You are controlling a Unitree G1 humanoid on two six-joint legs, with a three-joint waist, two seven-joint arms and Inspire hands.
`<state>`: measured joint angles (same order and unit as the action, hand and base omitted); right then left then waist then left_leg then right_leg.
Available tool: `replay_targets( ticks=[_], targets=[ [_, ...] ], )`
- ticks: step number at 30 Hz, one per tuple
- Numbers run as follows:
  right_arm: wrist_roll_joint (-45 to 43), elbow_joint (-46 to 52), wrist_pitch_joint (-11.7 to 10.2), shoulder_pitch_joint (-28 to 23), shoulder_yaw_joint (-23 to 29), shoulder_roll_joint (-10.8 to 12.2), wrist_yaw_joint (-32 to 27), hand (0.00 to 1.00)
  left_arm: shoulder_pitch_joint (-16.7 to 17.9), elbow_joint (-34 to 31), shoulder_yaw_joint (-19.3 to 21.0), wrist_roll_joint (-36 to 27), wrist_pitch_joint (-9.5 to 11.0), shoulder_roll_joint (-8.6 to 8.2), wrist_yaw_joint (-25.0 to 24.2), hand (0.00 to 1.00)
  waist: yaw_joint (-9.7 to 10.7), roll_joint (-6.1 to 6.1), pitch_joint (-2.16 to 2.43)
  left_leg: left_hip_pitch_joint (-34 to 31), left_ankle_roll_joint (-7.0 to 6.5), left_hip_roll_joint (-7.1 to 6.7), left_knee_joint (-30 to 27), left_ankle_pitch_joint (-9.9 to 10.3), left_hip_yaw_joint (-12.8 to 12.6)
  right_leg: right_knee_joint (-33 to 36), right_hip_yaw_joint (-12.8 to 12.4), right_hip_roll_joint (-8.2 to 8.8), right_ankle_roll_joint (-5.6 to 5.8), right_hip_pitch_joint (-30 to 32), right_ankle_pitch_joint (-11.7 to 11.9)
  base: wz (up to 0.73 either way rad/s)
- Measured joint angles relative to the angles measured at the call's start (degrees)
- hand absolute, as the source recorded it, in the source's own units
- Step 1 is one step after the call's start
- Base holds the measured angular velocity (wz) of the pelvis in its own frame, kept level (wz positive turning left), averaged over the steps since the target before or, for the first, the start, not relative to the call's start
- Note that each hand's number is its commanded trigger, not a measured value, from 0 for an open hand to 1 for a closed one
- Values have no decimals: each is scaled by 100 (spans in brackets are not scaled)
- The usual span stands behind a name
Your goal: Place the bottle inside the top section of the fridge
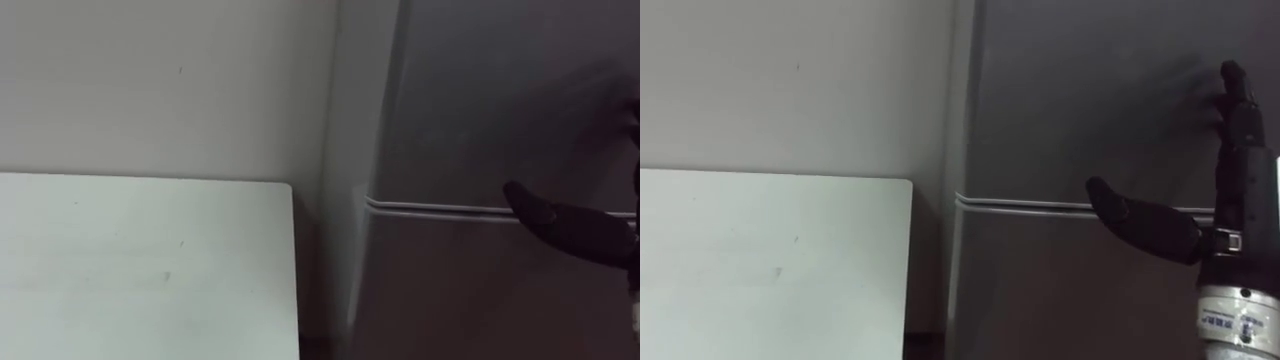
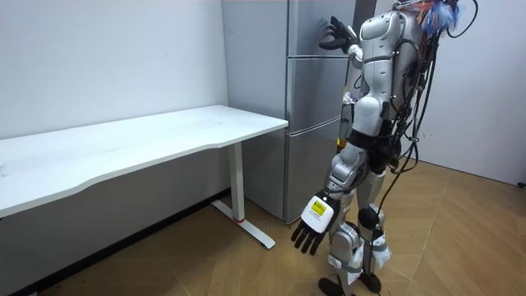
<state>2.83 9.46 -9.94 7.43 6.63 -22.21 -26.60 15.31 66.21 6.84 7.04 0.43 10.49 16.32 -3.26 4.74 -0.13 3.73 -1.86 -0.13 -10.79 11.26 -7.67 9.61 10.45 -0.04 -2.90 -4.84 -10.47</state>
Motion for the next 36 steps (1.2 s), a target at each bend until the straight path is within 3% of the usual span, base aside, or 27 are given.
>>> replay_targets(
  ticks=[3,12,26,32,36],
  targets=[
    [18,-9,4,-84,393,-3,-84,0,78,-38,121,8,2,-7,71,0,33,-44,40,4,-1,-1,8,1,-1,-6,1,1,3,-12,0,0],
    [203,-462,2,-375,1266,-14,-594,0,179,-186,629,9,146,-10,96,0,252,-62,20,30,0,0,46,0,-42,-11,-32,-9,7,-13,-5,0],
    [1138,-1301,11,-1263,1483,35,-1159,0,183,-222,530,1,127,-35,290,0,453,-120,20,71,1,-1,136,1,-159,-83,-104,-15,16,-13,-3,-4],
    [1766,-1937,124,-1788,1429,430,-1199,0,144,-316,476,0,116,-64,319,0,412,-175,23,50,-1,-2,138,4,-170,-85,-107,-12,20,15,-7,0],
    [2388,-2639,125,-1829,1345,640,-1157,0,145,-336,458,-9,110,-82,322,0,470,-257,33,81,-4,0,154,6,-182,-88,-114,-13,21,-14,-8,0]
  ],
)
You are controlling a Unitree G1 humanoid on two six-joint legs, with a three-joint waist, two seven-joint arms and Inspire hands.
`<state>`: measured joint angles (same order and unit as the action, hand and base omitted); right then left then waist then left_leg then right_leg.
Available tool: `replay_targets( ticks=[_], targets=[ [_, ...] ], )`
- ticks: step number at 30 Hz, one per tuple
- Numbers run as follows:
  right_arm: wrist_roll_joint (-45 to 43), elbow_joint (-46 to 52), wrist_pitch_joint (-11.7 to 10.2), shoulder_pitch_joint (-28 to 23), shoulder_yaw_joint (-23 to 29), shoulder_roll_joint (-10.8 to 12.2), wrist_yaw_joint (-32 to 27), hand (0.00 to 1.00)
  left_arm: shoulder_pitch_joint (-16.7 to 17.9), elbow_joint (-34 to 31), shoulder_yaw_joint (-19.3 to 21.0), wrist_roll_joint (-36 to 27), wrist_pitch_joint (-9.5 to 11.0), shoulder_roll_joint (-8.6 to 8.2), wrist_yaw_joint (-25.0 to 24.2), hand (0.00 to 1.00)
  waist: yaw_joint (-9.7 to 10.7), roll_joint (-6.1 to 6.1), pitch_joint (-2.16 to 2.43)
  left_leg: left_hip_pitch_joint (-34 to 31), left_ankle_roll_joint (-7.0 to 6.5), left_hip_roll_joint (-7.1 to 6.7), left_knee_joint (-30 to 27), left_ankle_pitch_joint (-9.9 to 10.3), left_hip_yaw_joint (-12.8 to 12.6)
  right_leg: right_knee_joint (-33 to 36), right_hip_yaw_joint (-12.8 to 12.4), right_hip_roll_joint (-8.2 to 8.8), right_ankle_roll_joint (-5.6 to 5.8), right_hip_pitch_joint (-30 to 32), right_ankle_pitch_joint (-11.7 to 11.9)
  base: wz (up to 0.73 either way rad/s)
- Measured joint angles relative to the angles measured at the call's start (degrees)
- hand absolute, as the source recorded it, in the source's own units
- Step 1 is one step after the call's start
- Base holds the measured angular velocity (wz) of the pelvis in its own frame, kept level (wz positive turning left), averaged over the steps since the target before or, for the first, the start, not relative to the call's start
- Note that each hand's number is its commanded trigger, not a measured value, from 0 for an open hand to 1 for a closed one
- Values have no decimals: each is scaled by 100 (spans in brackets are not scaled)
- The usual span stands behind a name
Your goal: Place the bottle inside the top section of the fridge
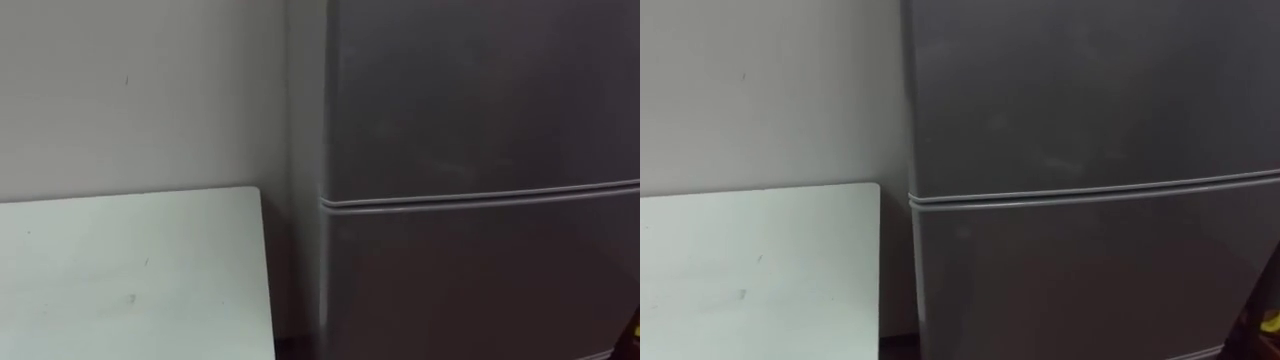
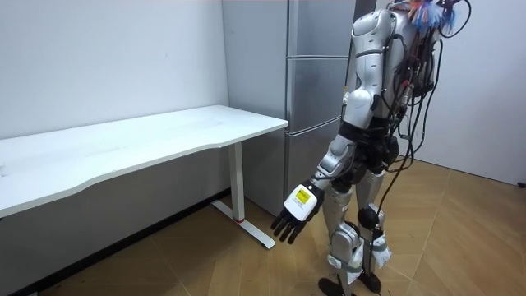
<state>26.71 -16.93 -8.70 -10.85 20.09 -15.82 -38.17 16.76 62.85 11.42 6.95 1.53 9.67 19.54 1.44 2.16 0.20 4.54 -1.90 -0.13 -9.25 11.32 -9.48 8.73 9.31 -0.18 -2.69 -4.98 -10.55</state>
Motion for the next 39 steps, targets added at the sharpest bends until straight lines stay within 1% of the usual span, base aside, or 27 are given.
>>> replay_targets(
  ticks=[1,3,4,5,8,9,10,13,14,16,17,18,20,21,23,24,26,29,31,33,35,39],
  targets=[
    [51,-128,0,-2,-51,12,16,0,-31,-7,-39,1,-6,1,0,0,7,-13,4,2,0,0,-1,0,1,2,5,0,0,0,0,0],
    [72,-655,2,-79,-210,162,47,0,-8,-111,-65,2,-31,-12,-1,0,-15,-54,24,3,0,2,-1,0,26,2,5,0,-1,-4,-1,0],
    [83,-798,3,-93,-285,198,65,0,-14,-111,-65,1,-30,-12,-1,0,-22,-62,24,2,1,1,0,0,25,2,3,0,-2,-4,-2,0],
    [113,-1115,12,-97,-376,286,154,0,-34,-101,-66,1,-30,-24,0,0,-21,-76,24,3,1,1,-1,-1,25,3,-2,0,-2,1,-4,0],
    [258,-1675,132,-103,-545,465,273,0,-41,-98,-101,0,-31,-60,4,0,-12,-93,23,12,0,0,-3,-1,26,20,-33,-2,-1,24,-9,-2],
    [251,-1884,132,-106,-608,505,357,0,-47,-95,-121,0,-31,-75,4,0,-2,-95,22,10,0,-1,-3,-1,26,19,-34,-1,-1,20,-9,0],
    [248,-1994,132,-111,-653,510,414,0,-49,-95,-120,0,-31,-89,3,0,-11,-109,14,8,0,-2,-3,-1,28,18,-35,-1,0,18,-8,0],
    [219,-2446,129,-138,-870,531,720,0,-129,-98,-124,0,-31,-170,0,0,-11,-103,18,8,-3,-7,-4,1,30,24,-38,4,5,16,-12,0],
    [218,-2633,130,-138,-980,537,845,0,-152,-97,-154,-7,-30,-182,-2,0,-21,-120,7,7,-3,-7,-5,1,31,24,-39,3,5,19,-12,0],
    [179,-2880,131,-131,-1079,561,1068,0,-189,-97,-163,-12,-27,-226,-11,0,-22,-125,10,11,-3,-8,-4,1,32,23,-38,4,5,20,-12,0],
    [128,-3034,132,-137,-1172,566,1216,0,-202,-96,-160,-13,-24,-245,-29,0,-32,-131,12,24,-3,-9,-5,1,31,19,-49,4,5,20,-11,0],
    [-61,-3223,133,-145,-1268,581,1394,0,-232,-96,-160,-11,-16,-242,-47,0,-28,-156,-4,21,-3,-8,-15,1,32,13,-42,4,5,10,-12,0],
    [-276,-3427,148,-168,-1489,604,1640,0,-226,-96,-178,-10,7,-242,-49,0,-45,-156,-6,9,-3,-7,-15,2,29,7,-42,1,5,15,-12,0],
    [-392,-3480,225,-179,-1640,622,1821,0,-264,-97,-247,-8,14,-242,-49,0,-33,-158,-5,4,-5,-7,-15,5,29,7,-46,0,5,25,-12,0],
    [-560,-3649,262,-156,-1858,648,2091,0,-287,-98,-340,-8,30,-244,-49,0,-50,-164,-6,4,-6,-6,-5,14,31,8,-59,-4,6,32,-12,0],
    [-680,-3738,305,-151,-1998,661,2259,0,-337,-102,-366,-5,41,-243,-49,0,-59,-145,4,4,-6,-7,-2,15,34,6,-55,-4,7,30,-13,0],
    [-728,-3936,342,-91,-2144,687,2517,0,-362,-102,-374,-2,53,-249,-49,0,-92,-139,2,14,-6,-10,6,15,33,-4,-56,-3,7,4,-12,0],
    [-744,-4184,397,-40,-2295,716,2847,0,-399,-109,-377,1,72,-253,-48,0,-171,-128,1,11,-8,-20,7,14,49,-3,-41,3,10,-14,-11,2],
    [-888,-4231,447,-34,-2327,732,3017,0,-408,-109,-391,1,100,-252,-47,0,-172,-134,-7,1,-11,-31,2,16,102,-4,4,15,15,-25,-14,10],
    [-987,-4234,505,-21,-2331,733,3210,0,-445,-98,-529,0,103,-256,-49,0,-180,-140,-13,-34,-18,-53,-12,18,187,-8,47,29,32,-16,-27,13],
    [-1127,-4240,507,17,-2333,736,3321,0,-428,-96,-611,5,104,-260,-53,0,-188,-144,-15,-47,-21,-59,-22,20,207,-10,70,34,39,-14,-34,10],
    [-1180,-4240,505,118,-2349,746,3455,0,-413,-96,-612,5,105,-268,-54,0,-188,-151,-16,-97,-22,-66,-38,20,256,-10,180,51,39,-15,-34,10]
  ],
)
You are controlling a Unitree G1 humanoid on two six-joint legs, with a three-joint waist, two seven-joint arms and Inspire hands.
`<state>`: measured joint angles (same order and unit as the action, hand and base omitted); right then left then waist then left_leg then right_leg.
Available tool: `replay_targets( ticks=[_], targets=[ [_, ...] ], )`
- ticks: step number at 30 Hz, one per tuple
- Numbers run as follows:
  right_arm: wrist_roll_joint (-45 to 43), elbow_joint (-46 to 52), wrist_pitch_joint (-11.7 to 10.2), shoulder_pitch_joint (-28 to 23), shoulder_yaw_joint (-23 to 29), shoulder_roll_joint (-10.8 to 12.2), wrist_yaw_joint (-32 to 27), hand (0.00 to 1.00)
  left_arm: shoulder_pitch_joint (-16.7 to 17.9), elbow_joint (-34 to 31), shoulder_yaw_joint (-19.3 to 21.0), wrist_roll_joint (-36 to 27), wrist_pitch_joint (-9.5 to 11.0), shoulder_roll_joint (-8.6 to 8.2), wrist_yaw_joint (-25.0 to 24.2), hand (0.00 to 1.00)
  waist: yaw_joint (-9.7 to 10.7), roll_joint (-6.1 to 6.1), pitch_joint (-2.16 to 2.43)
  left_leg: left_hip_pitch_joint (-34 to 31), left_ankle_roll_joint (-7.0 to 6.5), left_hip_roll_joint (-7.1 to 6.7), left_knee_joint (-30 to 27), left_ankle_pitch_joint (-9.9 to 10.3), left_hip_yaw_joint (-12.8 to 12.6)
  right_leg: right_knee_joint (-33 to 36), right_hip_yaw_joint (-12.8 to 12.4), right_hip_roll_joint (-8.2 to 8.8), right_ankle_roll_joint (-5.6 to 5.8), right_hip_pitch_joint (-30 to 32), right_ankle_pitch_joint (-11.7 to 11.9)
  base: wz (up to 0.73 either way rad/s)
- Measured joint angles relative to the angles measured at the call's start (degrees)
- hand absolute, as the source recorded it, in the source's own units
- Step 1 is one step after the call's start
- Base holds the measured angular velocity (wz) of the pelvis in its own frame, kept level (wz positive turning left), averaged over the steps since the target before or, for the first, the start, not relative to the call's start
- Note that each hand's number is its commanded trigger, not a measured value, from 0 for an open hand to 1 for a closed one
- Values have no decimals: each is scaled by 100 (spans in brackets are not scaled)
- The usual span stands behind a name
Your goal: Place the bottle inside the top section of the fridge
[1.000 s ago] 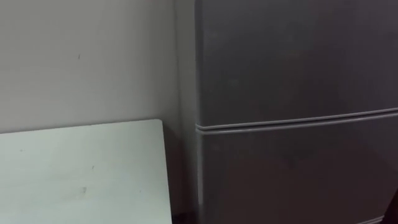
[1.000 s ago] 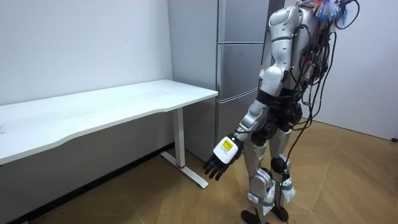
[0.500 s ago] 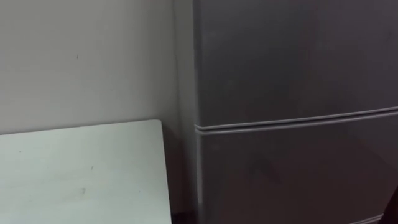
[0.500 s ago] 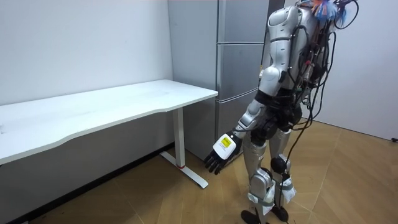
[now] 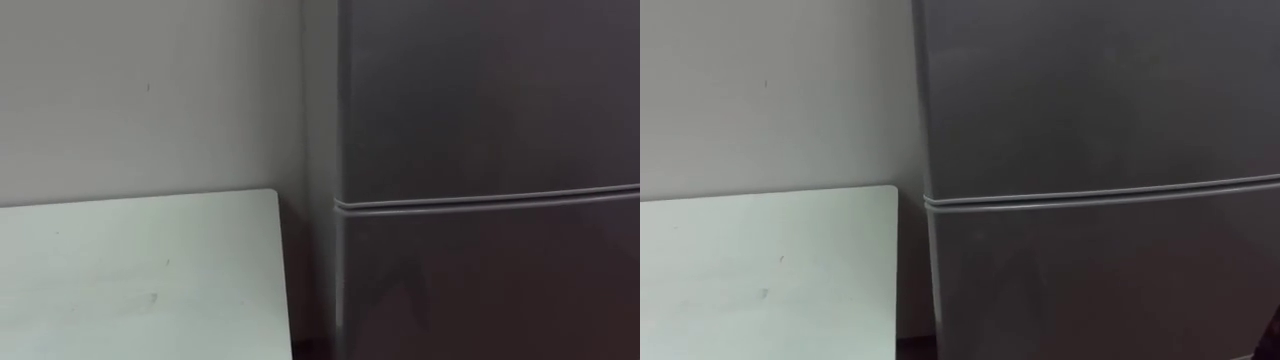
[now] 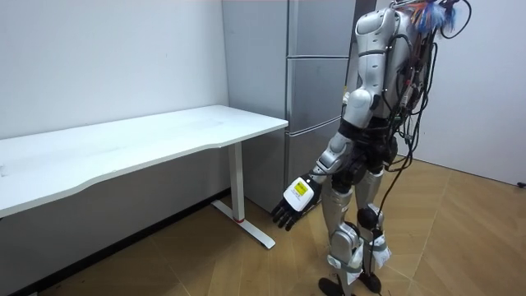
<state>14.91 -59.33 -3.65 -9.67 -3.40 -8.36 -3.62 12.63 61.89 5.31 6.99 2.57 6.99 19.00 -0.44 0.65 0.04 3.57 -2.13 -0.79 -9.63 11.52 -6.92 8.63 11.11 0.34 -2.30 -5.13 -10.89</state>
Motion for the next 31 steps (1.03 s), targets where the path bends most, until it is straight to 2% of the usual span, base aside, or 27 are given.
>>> replay_targets(
  ticks=[13,31],
  targets=[
    [-26,-116,0,31,-171,13,129,0,35,-1,0,62,-1,-62,8,0,-1,-23,-12,3,2,-2,22,1,8,-85,24,-7,2,-89,-1,0],
    [-28,-376,35,72,-207,13,133,0,32,-3,-1,63,-1,-70,31,0,2,93,-9,0,1,-7,1,0,7,-89,28,-4,7,-68,-5,0]
  ],
)
